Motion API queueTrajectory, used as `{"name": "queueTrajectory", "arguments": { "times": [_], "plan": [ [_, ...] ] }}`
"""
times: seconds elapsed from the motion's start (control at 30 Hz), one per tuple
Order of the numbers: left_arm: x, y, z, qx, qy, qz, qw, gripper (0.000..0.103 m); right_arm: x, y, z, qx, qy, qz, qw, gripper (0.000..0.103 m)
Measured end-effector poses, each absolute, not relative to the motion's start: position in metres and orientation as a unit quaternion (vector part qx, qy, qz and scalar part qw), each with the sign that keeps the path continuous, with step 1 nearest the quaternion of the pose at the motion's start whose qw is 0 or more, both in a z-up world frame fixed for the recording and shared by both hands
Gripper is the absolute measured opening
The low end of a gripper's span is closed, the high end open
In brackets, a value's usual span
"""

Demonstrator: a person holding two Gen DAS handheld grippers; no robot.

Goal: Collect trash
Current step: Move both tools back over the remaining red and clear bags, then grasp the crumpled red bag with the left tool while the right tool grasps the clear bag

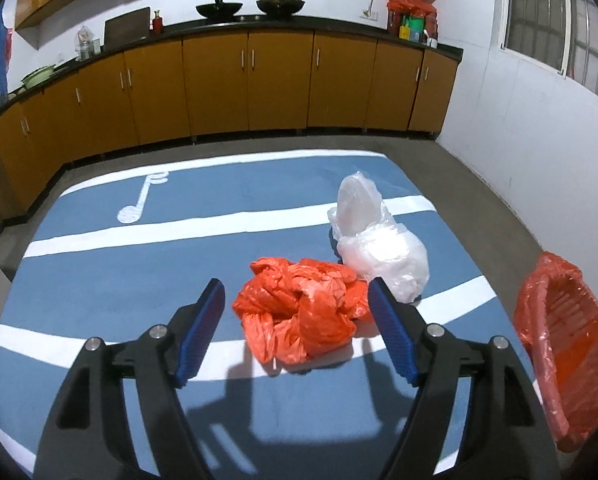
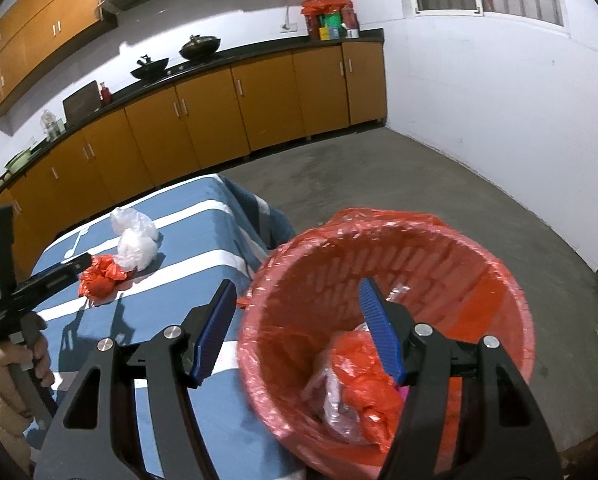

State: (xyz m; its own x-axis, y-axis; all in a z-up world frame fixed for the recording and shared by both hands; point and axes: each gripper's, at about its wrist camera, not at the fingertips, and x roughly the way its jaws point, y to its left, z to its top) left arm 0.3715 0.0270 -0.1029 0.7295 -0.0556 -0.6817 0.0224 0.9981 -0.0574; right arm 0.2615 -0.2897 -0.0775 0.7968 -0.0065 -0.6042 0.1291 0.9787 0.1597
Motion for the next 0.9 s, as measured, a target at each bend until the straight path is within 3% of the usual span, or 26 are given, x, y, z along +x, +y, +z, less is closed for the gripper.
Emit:
{"name": "queueTrajectory", "arguments": {
  "times": [0.17, 0.37, 0.5, 0.57, 0.9],
  "plan": [
    [0.389, 0.026, -0.122, -0.017, 0.402, -0.021, 0.915, 0.071, 0.272, -0.276, -0.081, 0.092, 0.323, -0.023, 0.942, 0.064],
    [0.390, 0.028, -0.132, -0.027, 0.409, -0.033, 0.912, 0.044, 0.281, -0.259, -0.082, 0.085, 0.327, -0.008, 0.941, 0.064],
    [0.385, 0.037, -0.129, -0.027, 0.399, -0.033, 0.916, 0.035, 0.286, -0.244, -0.081, 0.080, 0.328, 0.006, 0.941, 0.064],
    [0.382, 0.043, -0.127, -0.028, 0.395, -0.033, 0.918, 0.025, 0.289, -0.236, -0.081, 0.076, 0.328, 0.013, 0.942, 0.064],
    [0.361, 0.103, -0.115, -0.051, 0.370, 0.014, 0.927, 0.022, 0.318, -0.183, -0.083, 0.053, 0.335, 0.066, 0.938, 0.064]
  ]
}}
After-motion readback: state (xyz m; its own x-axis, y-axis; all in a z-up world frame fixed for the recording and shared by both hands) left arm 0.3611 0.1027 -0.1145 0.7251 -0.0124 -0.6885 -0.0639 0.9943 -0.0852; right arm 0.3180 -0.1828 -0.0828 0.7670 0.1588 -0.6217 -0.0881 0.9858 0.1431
